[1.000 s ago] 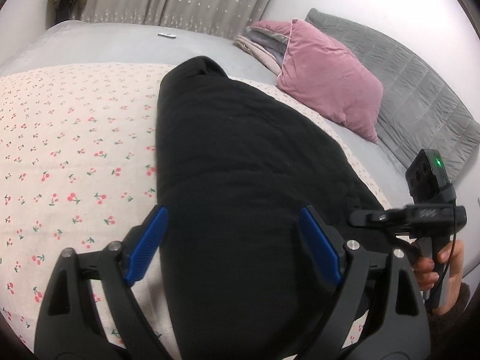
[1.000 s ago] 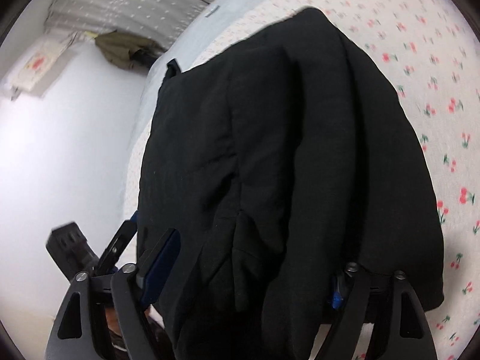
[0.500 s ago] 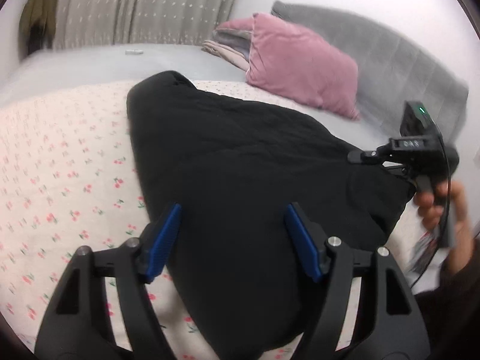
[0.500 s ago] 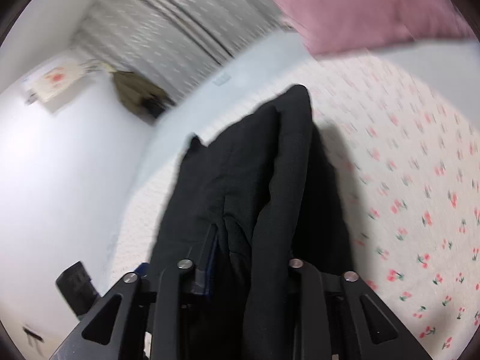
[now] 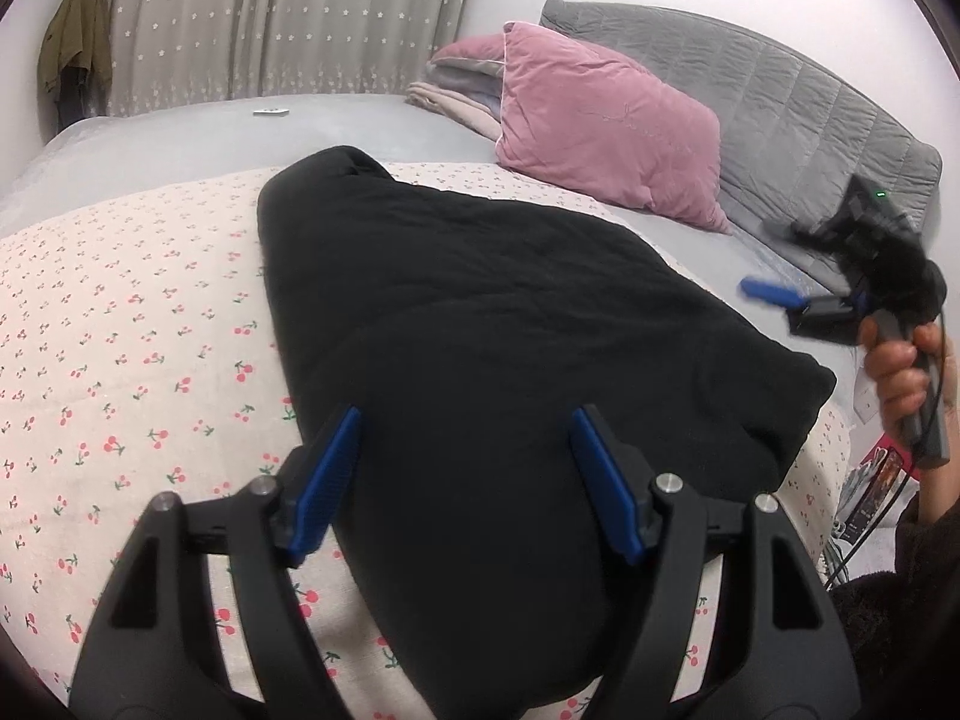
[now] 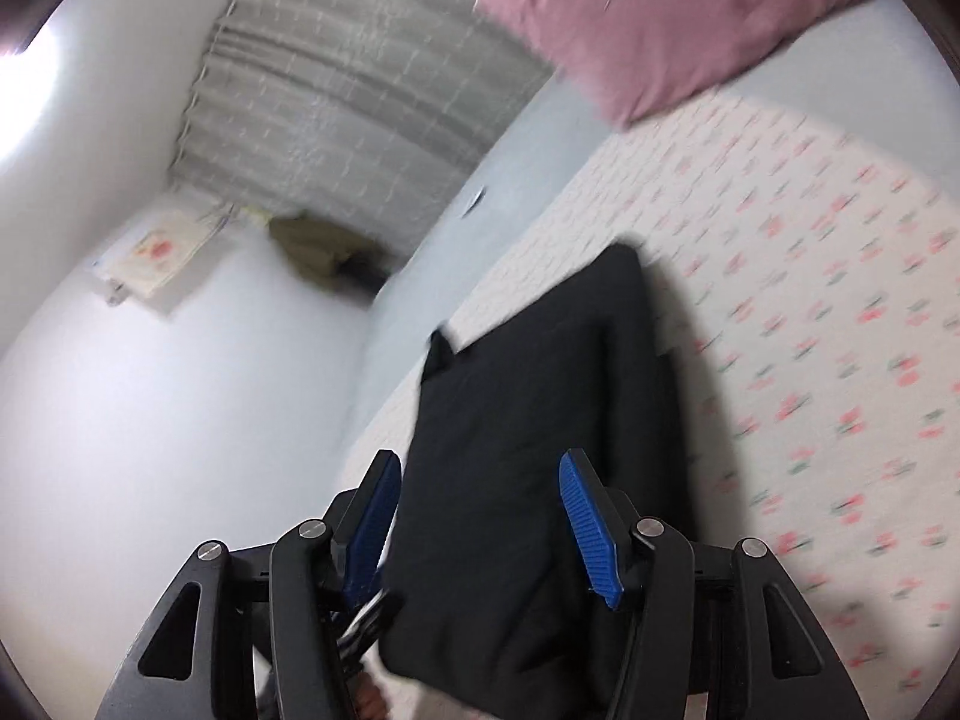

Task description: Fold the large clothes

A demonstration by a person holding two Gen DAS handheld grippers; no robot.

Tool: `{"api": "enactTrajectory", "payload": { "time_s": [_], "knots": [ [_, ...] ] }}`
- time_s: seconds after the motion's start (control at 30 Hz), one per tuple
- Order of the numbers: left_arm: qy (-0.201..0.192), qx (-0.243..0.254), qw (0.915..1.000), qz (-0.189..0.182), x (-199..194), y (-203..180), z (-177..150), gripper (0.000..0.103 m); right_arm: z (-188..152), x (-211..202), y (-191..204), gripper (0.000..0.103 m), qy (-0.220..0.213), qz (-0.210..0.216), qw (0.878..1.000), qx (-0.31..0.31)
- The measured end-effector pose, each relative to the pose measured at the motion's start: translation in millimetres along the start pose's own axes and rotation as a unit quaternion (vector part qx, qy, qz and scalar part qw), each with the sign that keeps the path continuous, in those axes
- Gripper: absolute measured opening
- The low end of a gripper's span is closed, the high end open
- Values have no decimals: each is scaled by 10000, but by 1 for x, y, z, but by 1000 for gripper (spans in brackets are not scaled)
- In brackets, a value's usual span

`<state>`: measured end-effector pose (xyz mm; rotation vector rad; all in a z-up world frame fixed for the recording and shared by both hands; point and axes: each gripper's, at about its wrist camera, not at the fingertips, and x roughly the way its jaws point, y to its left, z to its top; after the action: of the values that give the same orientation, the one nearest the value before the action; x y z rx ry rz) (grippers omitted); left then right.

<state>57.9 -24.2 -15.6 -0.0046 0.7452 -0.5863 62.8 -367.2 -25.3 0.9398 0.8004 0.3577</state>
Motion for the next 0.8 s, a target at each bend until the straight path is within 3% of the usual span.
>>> {"api": "enactTrajectory", "payload": {
  "time_s": [0.03, 0.17, 0.2, 0.3, 0.37, 0.43, 0.53, 0.6, 0.7, 0.8],
  "knots": [
    [-1, -3, 10000, 2, 0, 0, 0, 72, -5, 6, 0, 56, 129, -167, 9998, -28],
    [3, 5, 10000, 5, 0, 0, 0, 72, -9, 52, -8, 56, 697, -1568, 9851, -109],
    [6, 10, 10000, 9, 0, 0, 0, 73, -10, 59, -9, 56, 783, -1647, 9832, -116],
    [10, 12, 10000, 26, 0, 0, 0, 74, -9, 70, -5, 54, 888, -1502, 9842, -299],
    [20, -4, 10000, 69, 1, 1, 0, 75, -8, 78, 9, 29, 915, -1400, 9836, -671],
    [4, -18, 10000, 61, 1, 1, -1, 75, -14, 77, 39, 22, 706, -1494, 9756, -1449],
    [-30, -46, 10000, 72, 0, 3, 0, 76, -27, 63, 92, 20, 218, -1407, 9567, -2540],
    [-72, -148, 9999, -44, -1, 6, 0, 77, -30, 49, 104, 20, -153, -1377, 9500, -2798],
    [-3, -212, 9996, -180, 1, 6, 0, 77, -17, 43, 80, 21, -263, -1730, 9575, -2295],
    [56, -3, 10000, -13, 5, 0, -1, 77, -12, 60, 30, 26, 174, -2902, 9452, -1488]
  ]
}}
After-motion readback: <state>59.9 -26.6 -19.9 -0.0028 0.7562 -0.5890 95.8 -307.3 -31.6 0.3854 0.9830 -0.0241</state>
